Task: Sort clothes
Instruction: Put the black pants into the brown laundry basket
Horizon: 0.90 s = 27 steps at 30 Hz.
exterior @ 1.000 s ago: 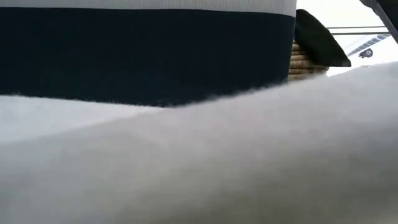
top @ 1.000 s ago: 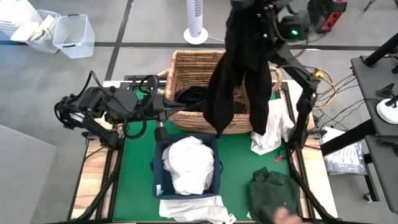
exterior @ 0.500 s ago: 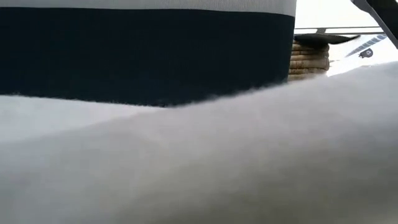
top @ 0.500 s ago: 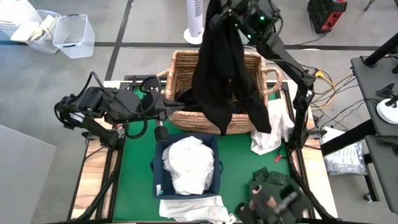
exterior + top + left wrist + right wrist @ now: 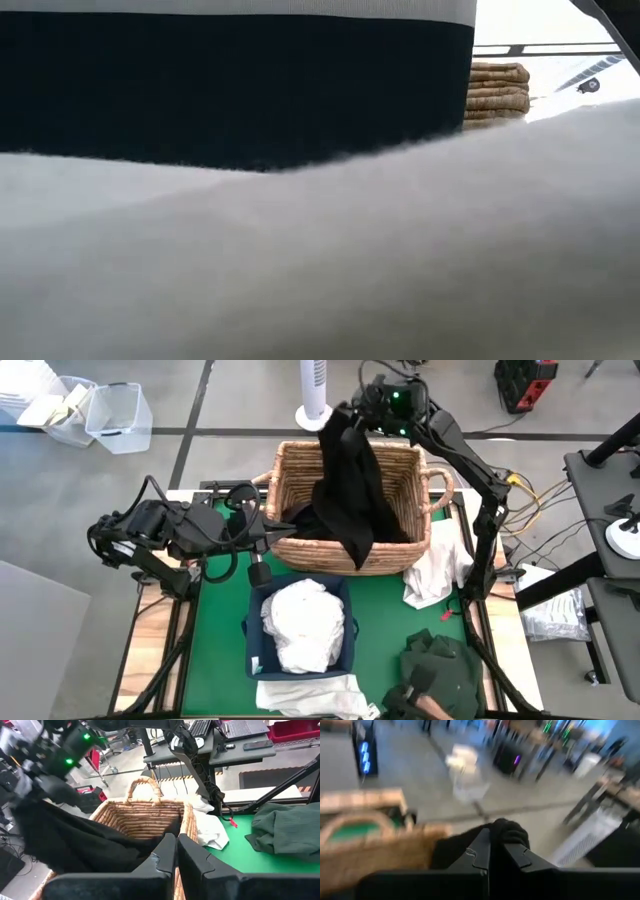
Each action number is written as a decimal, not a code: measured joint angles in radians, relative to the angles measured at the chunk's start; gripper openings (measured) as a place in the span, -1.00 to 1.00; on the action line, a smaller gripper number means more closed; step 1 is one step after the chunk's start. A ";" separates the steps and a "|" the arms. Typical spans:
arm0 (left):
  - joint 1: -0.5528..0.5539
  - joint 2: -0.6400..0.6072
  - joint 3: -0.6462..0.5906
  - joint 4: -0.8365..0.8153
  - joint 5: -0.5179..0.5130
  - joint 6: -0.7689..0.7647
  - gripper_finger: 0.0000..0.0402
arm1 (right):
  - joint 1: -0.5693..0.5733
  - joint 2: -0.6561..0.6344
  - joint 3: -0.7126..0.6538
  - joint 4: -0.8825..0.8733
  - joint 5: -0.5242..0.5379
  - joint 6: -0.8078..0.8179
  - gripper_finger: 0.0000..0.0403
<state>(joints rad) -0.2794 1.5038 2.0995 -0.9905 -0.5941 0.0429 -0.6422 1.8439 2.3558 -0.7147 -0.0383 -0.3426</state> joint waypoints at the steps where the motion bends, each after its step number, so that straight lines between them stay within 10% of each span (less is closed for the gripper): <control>1: 0.000 0.000 0.000 0.000 0.000 0.000 -1.00 | 0.000 0.000 0.000 -0.049 -0.005 -0.009 -0.96; 27: 0.000 0.000 0.000 -0.041 0.001 -0.076 -1.00 | 0.000 0.046 -0.007 -0.842 -0.072 0.032 -0.96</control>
<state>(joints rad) -0.2798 1.5040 2.0995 -1.0313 -0.5934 -0.0328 -0.6422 1.8899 2.3487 -1.5562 -0.1099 -0.3110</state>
